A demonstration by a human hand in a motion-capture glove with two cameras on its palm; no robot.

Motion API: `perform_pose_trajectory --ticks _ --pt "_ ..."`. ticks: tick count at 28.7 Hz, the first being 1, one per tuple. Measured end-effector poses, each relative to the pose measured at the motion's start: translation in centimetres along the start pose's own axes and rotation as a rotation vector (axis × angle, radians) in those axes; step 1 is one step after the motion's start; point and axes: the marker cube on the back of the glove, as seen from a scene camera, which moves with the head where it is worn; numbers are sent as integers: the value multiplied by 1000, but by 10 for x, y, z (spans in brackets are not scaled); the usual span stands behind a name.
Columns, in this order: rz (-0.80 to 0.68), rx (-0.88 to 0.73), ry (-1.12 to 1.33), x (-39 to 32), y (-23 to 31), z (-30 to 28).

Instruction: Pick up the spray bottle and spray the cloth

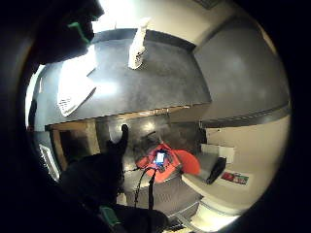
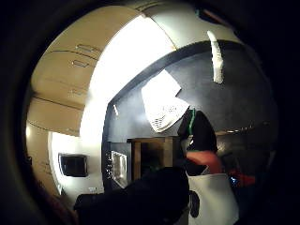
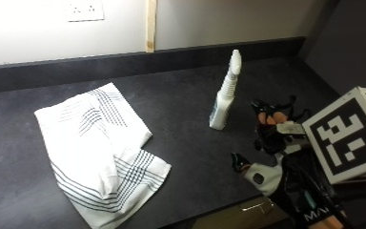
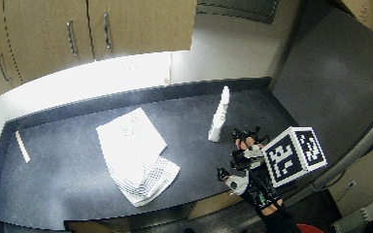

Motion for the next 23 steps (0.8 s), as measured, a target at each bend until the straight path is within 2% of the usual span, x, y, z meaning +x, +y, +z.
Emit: perform_pose_trajectory --ticks 3,8,18,23 --pt "28 14 -41 4 1 2" --pt "151 119 -269 21 7 16" --pt "381 338 -1012 25 21 67" --pt "476 390 -1223 18 32 86"
